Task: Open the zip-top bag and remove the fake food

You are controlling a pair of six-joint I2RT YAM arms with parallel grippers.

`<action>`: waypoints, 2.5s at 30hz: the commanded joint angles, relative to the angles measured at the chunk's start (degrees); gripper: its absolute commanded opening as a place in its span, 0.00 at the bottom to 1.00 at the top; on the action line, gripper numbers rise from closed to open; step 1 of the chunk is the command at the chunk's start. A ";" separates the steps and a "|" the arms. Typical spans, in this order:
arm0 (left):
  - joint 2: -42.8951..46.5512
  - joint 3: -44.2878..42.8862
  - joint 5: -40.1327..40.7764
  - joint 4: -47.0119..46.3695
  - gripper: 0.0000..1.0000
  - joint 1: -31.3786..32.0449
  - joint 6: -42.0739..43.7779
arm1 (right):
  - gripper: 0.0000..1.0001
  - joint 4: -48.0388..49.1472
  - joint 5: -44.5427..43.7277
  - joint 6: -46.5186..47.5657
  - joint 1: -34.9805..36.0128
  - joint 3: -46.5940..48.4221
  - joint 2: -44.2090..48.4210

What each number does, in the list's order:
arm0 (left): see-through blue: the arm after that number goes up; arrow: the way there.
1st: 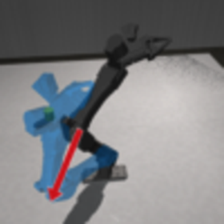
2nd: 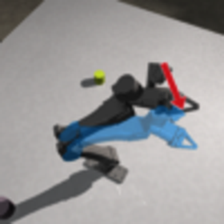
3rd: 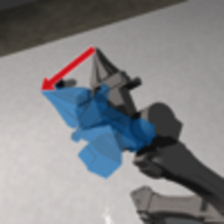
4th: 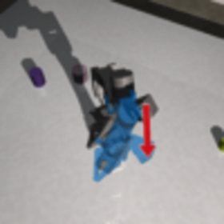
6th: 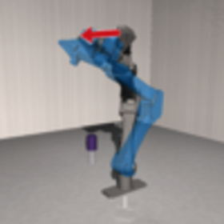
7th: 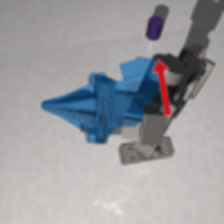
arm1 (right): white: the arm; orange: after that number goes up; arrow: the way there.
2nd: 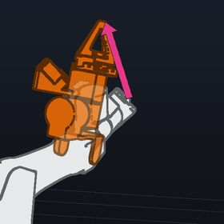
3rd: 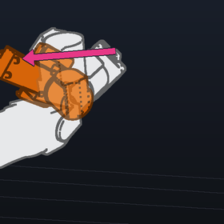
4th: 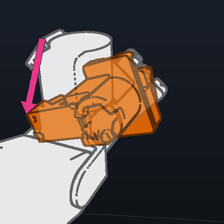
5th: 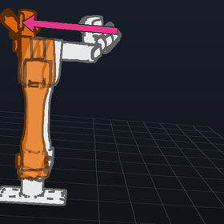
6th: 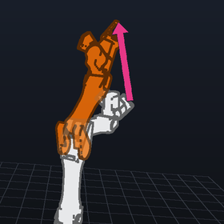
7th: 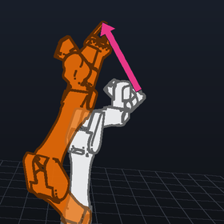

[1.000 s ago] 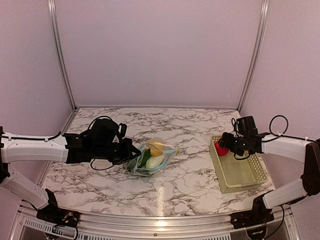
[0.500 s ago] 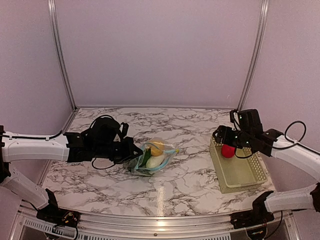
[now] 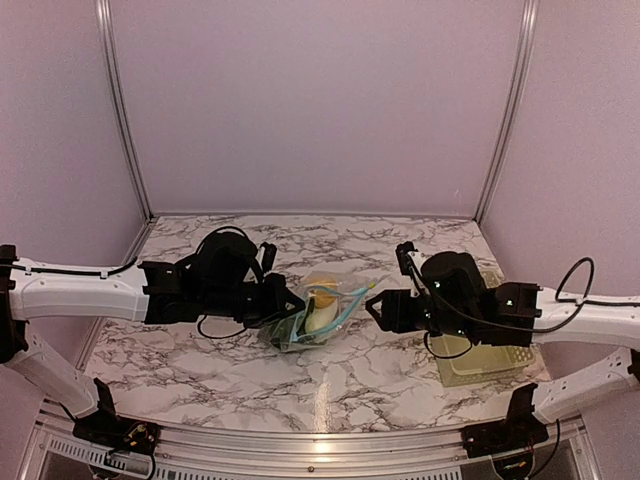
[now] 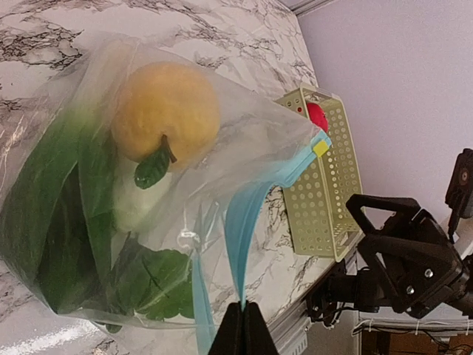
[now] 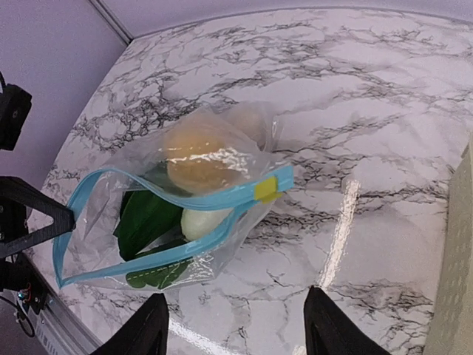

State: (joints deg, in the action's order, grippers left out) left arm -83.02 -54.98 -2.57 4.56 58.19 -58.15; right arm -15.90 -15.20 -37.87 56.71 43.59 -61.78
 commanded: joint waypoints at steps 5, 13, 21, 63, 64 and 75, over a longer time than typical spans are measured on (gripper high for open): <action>-1.10 -2.06 -0.11 -2.27 0.00 1.12 -1.06 | 0.60 12.28 -4.92 -2.43 8.78 5.31 -15.02; 0.16 -1.54 0.09 -2.65 0.00 1.31 -1.59 | 0.60 17.09 -9.25 1.36 8.09 11.52 -25.60; 1.38 -1.41 -0.74 -3.99 0.00 1.55 -2.79 | 0.61 21.30 -8.04 3.71 4.32 11.62 -30.37; -34.05 -24.57 -17.48 -6.47 0.27 -16.80 15.51 | 0.76 30.54 -3.62 17.97 -0.15 12.01 -38.94; -34.72 -24.87 -18.16 -6.53 0.27 -16.80 15.69 | 0.76 30.49 -3.67 18.07 -0.31 12.26 -39.42; -33.46 -19.82 -25.82 -12.42 0.19 -16.53 13.98 | 0.82 29.69 -3.96 20.14 -0.62 15.82 -42.00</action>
State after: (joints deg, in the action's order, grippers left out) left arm -117.54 -77.82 -23.00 -5.21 40.71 -44.07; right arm 13.91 -19.20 -19.40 56.53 56.12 -102.54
